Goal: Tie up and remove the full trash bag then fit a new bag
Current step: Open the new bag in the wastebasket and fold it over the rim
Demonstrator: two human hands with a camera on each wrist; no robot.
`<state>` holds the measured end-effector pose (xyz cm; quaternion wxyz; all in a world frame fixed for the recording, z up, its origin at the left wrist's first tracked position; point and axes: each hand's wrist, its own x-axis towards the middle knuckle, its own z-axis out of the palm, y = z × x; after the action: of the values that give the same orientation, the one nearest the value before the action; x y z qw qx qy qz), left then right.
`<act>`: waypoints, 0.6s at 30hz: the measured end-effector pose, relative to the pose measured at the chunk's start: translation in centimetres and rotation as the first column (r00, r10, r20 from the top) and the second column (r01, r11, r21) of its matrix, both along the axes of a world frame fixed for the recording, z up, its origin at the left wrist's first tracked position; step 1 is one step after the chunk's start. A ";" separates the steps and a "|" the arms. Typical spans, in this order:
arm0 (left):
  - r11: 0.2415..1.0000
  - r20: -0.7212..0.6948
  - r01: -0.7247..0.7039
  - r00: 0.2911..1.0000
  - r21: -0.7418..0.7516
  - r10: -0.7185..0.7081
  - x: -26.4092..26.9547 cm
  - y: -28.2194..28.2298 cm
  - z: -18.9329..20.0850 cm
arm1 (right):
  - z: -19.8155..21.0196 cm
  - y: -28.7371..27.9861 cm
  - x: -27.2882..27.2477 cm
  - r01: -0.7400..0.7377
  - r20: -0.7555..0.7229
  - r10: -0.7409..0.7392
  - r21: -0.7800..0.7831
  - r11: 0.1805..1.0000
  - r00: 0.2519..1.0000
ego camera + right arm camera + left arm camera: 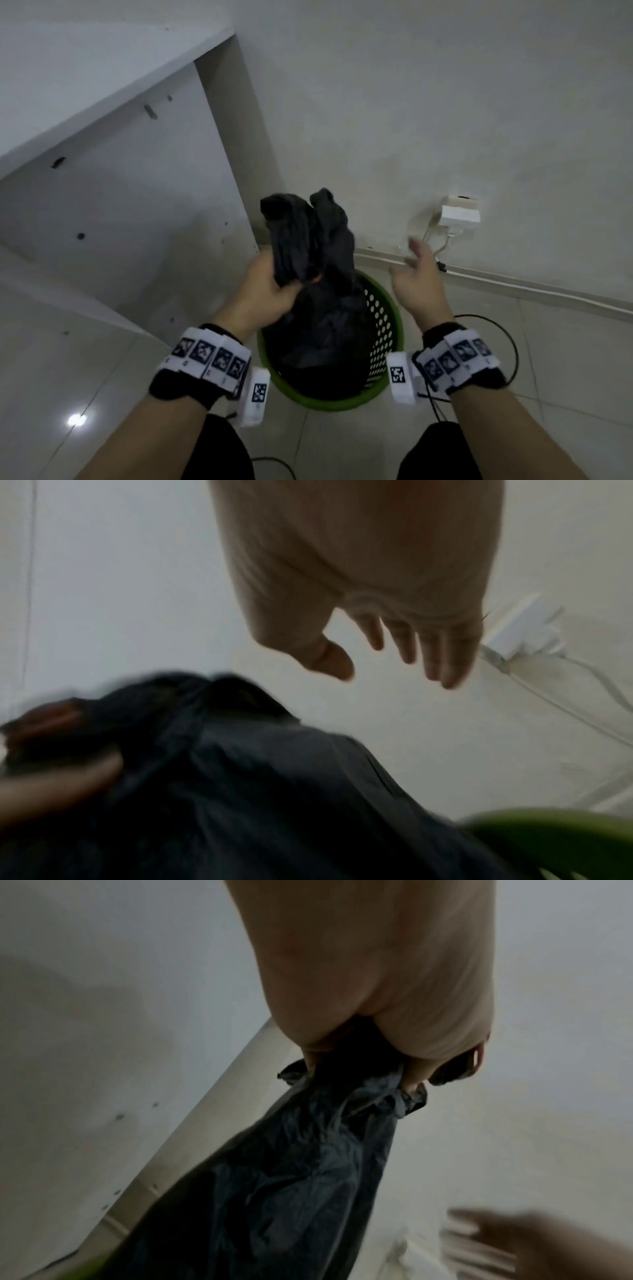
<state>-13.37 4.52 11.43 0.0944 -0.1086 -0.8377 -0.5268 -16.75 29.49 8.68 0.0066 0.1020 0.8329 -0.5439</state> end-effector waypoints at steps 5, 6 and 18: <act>0.971 0.144 0.228 0.961 0.076 -0.237 1.6 2.5 0.2 | 4.8 -2.5 -1.4 -0.103 0.060 0.146 -0.455 0.884 0.987; 0.970 0.151 0.173 0.968 0.173 -0.199 1.7 3.2 0.8 | 4.8 -3.6 -1.3 -0.143 0.073 0.192 -0.427 0.893 0.979; 0.720 0.382 -0.427 0.893 0.547 0.239 -1.4 2.1 4.1 | 2.2 -3.3 7.5 -0.234 0.026 0.238 0.319 0.918 0.971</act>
<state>-14.74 6.66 15.50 0.0974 0.1593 -0.6284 -0.7551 -9.28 26.16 10.83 0.0499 -0.0031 0.9163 -0.3974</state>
